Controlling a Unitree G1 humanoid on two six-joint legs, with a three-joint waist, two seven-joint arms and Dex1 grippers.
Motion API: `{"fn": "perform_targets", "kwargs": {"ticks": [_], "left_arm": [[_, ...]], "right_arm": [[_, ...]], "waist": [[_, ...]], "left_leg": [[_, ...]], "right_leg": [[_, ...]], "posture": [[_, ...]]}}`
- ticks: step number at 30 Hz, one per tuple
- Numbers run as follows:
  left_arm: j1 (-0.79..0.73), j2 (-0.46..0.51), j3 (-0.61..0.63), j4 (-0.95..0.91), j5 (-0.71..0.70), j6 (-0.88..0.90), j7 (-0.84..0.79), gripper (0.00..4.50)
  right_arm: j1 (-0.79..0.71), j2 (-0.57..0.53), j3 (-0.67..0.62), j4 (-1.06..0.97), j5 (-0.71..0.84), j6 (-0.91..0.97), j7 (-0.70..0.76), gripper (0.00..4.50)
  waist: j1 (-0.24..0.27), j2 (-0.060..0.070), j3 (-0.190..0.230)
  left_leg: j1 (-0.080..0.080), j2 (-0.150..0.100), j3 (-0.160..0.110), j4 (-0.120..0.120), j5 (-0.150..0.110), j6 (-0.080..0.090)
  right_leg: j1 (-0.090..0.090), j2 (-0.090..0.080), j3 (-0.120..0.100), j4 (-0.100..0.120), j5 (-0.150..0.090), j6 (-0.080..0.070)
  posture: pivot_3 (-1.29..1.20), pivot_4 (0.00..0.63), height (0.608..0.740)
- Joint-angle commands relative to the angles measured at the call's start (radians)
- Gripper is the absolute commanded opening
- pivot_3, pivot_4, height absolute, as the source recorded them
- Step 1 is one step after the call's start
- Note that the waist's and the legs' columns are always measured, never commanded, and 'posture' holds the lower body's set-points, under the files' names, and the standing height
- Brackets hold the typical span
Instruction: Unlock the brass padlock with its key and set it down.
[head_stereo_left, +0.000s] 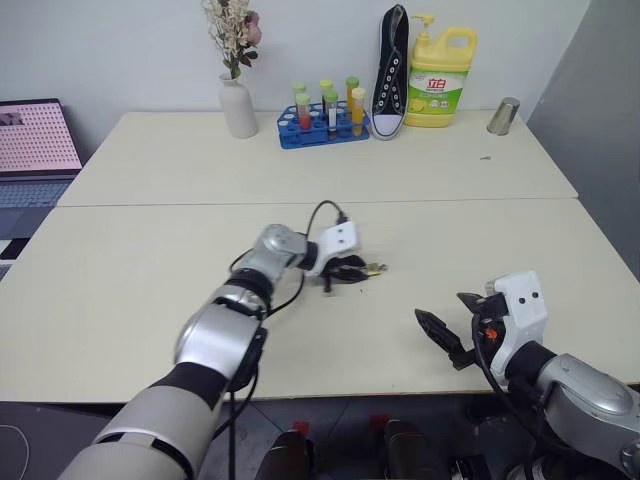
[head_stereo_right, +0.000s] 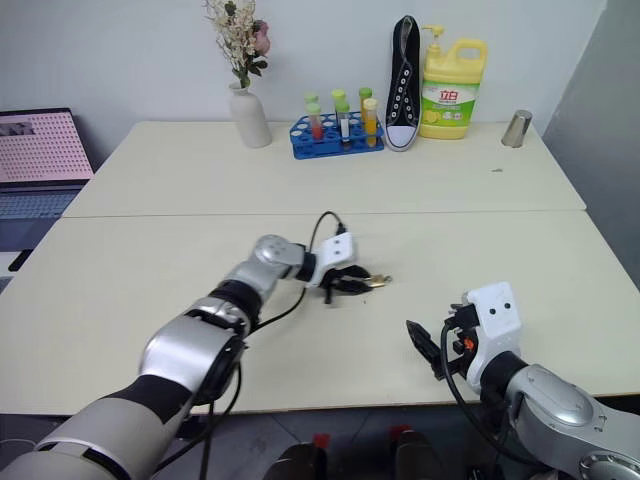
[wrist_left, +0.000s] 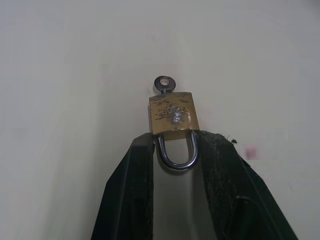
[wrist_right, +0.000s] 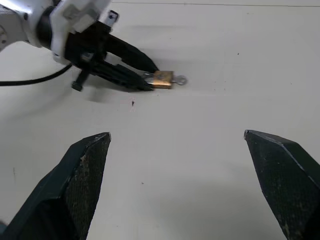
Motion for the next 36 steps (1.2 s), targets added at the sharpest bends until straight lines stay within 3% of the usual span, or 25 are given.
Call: {"fn": "perform_targets", "kwargs": {"ticks": [1, 7, 11, 16, 21, 30, 36], "left_arm": [[0.039, 0.049, 0.008, -0.062, -0.025, -0.013, -0.089, 0.97], [0.238, 0.198, 0.038, -0.317, -0.113, 0.038, -0.188, 0.97], [0.354, 0.226, 0.036, -0.483, -0.154, 0.11, -0.182, 0.97], [0.428, 0.251, 0.021, -0.553, -0.145, 0.149, -0.114, 0.97], [0.46, 0.269, 0.041, -0.668, -0.203, 0.198, -0.116, 2.65], [0.472, 0.256, 0.031, -0.821, -0.253, 0.344, -0.078, 2.65], [0.432, 0.216, -0.029, -0.737, -0.186, 0.305, -0.034, 2.65]], "right_arm": [[-0.011, -0.021, 0.007, -0.058, 0.002, -0.026, 0.038, 4.5], [-0.083, -0.068, 0.082, -0.034, -0.004, -0.019, 0.189, 4.5], [-0.111, -0.083, 0.114, -0.01, -0.03, -0.017, 0.246, 4.5], [-0.156, -0.081, 0.134, 0.029, -0.059, -0.01, 0.291, 4.5], [-0.168, -0.08, 0.139, 0.043, -0.079, -0.006, 0.322, 4.5], [-0.182, -0.063, 0.151, 0.051, -0.103, 0.0, 0.339, 4.5], [-0.184, -0.053, 0.167, 0.039, -0.106, 0.008, 0.341, 4.5]], "waist": [[0.004, 0.0, 0.0], [-0.004, 0.0, 0.0], [0.003, 0.0, -0.001], [0.007, 0.0, -0.002], [0.006, 0.0, -0.003], [0.021, 0.0, -0.003], [0.026, 0.0, -0.003]], "left_leg": [[0.0, 0.0, -0.001, 0.0, 0.0, 0.0], [0.0, 0.0, 0.0, 0.0, 0.0, 0.0], [0.001, 0.001, -0.001, 0.0, 0.0, 0.0], [0.001, 0.0, -0.001, 0.0, 0.0, 0.0], [0.002, 0.0, -0.001, 0.0, 0.0, 0.0], [0.0, 0.0, -0.001, 0.001, 0.0, 0.0], [0.0, 0.0, -0.001, 0.001, 0.0, 0.0]], "right_leg": [[0.0, 0.0, 0.0, 0.0, 0.0, 0.0], [0.0, 0.0, 0.001, -0.001, 0.0, 0.0], [0.001, 0.0, 0.0, 0.0, 0.0, 0.0], [0.001, 0.0, 0.0, -0.001, 0.0, 0.0], [0.001, 0.0, 0.001, 0.0, 0.0, 0.0], [0.001, -0.001, 0.0, -0.001, 0.0, 0.0], [0.001, -0.001, 0.0, -0.001, 0.0, 0.0]], "posture": [[0.0, 0.15, 0.74], [0.0, 0.15, 0.74], [0.0, 0.15, 0.74], [0.0, 0.15, 0.74], [0.0, 0.15, 0.74], [0.0, 0.15, 0.74], [0.0, 0.15, 0.74]]}}
